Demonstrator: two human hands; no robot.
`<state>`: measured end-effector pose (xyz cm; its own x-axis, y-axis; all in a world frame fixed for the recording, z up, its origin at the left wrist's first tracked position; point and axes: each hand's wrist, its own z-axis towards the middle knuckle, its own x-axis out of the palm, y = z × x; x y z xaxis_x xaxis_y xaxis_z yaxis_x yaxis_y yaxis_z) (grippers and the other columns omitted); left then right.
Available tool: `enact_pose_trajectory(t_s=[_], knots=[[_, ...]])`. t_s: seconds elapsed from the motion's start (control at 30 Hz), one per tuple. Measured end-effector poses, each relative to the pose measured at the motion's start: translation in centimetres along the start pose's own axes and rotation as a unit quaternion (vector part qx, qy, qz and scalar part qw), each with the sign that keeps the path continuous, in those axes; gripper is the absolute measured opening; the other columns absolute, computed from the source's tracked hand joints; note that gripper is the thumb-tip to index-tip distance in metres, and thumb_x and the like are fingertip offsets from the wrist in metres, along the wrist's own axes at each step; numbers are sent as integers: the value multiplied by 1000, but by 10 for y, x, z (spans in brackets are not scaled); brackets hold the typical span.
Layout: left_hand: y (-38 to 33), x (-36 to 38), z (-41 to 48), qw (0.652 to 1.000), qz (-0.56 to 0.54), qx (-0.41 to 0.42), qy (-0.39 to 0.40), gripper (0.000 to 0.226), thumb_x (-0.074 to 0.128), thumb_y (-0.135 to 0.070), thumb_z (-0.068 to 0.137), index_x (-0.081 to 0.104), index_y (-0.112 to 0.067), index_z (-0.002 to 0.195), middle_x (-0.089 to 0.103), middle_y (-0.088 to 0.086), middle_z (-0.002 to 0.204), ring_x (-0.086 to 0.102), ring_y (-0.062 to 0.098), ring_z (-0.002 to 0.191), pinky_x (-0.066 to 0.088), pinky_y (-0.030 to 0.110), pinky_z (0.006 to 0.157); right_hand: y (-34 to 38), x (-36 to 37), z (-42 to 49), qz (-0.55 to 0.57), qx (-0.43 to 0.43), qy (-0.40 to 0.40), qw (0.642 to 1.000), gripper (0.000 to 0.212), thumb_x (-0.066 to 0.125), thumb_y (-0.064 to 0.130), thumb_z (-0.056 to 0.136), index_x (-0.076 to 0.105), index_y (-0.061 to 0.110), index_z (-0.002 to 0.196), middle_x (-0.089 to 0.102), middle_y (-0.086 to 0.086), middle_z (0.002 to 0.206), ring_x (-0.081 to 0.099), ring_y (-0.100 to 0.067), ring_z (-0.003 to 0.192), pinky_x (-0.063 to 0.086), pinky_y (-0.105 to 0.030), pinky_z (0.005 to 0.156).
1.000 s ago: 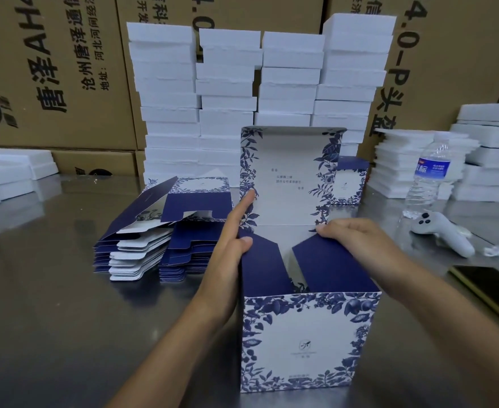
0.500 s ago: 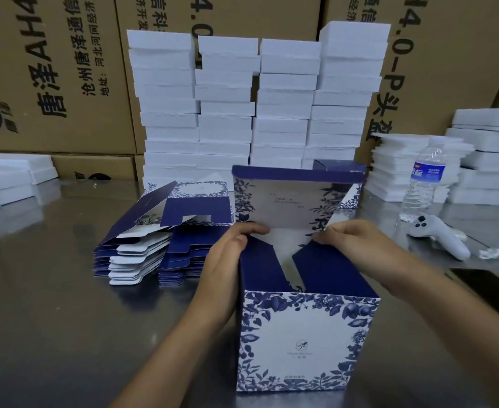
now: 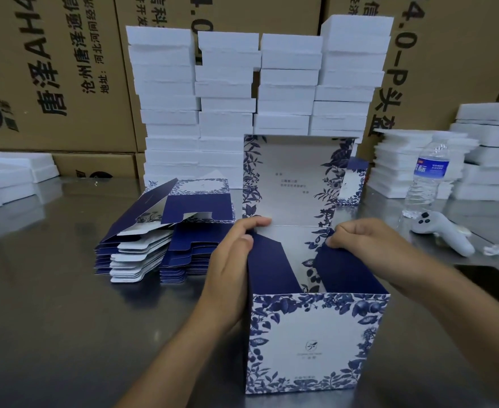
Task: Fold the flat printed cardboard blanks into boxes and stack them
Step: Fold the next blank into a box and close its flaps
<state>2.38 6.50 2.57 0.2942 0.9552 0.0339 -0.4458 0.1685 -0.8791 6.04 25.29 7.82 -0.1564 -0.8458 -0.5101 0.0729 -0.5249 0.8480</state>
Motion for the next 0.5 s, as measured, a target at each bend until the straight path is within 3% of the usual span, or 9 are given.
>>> enact_pose_trajectory(t_s=[0.27, 0.37, 0.5], knots=[[1, -1, 1, 1000, 22, 4, -20, 38, 32, -28, 80, 62, -24, 103, 64, -24, 93, 57, -5, 83, 44, 14, 71, -4, 0, -6, 28, 1, 3, 1000, 51, 58, 21, 89, 38, 20, 43, 34, 3, 47, 29, -8, 40, 25, -17, 44], [2, -2, 2, 999, 33, 2, -38, 37, 33, -29, 81, 62, -25, 103, 64, -13, 95, 59, 13, 88, 45, 26, 74, -1, -5, -8, 15, -2, 30, 999, 48, 60, 24, 88, 41, 20, 44, 40, 9, 44, 35, -4, 39, 27, -14, 44], [4, -2, 3, 997, 50, 10, -53, 39, 32, -29, 82, 59, -23, 109, 63, -5, 108, 58, 17, 102, 44, 36, 90, -1, -8, -11, -4, 5, 29, 1000, 50, 61, 23, 87, 48, 22, 39, 45, 8, 44, 41, -3, 41, 30, -18, 50]])
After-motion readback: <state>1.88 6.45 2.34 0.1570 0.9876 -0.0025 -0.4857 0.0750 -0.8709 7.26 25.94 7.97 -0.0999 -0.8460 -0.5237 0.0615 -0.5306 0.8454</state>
